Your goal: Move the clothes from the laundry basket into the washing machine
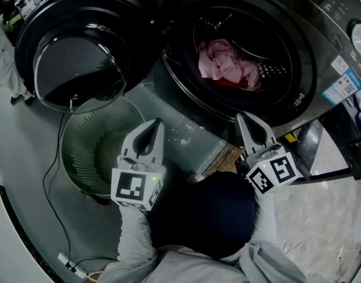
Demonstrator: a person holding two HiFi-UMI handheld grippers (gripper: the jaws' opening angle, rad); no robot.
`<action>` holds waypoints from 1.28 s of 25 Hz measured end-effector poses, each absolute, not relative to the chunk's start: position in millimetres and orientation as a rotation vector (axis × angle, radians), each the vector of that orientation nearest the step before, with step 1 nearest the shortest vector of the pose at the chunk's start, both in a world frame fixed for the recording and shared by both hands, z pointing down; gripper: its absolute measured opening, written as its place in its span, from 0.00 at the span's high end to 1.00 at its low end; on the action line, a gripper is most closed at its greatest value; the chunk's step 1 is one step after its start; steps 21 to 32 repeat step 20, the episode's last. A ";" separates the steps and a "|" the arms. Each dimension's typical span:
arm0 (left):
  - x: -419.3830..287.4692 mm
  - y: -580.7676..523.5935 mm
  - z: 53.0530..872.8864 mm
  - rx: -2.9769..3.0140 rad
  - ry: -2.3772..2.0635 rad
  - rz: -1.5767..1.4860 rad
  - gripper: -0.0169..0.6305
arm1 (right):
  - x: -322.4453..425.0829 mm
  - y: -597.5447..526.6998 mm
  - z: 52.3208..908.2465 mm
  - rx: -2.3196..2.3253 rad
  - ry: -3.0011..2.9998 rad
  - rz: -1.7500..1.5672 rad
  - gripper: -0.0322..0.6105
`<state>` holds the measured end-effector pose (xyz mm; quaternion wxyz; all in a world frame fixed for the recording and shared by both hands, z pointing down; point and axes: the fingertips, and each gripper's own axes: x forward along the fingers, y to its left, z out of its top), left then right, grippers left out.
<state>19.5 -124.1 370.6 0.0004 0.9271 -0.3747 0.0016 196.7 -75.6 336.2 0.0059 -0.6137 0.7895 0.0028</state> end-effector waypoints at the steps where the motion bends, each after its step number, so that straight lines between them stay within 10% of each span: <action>1: 19.8 -123.9 370.6 2.916 -1.176 0.007 0.95 | 195.6 -75.6 336.2 -1.916 2.474 0.008 0.93; 32: 21.6 -121.3 376.3 2.913 -1.177 0.028 0.94 | 195.7 -72.4 337.7 -1.895 2.473 -0.014 0.93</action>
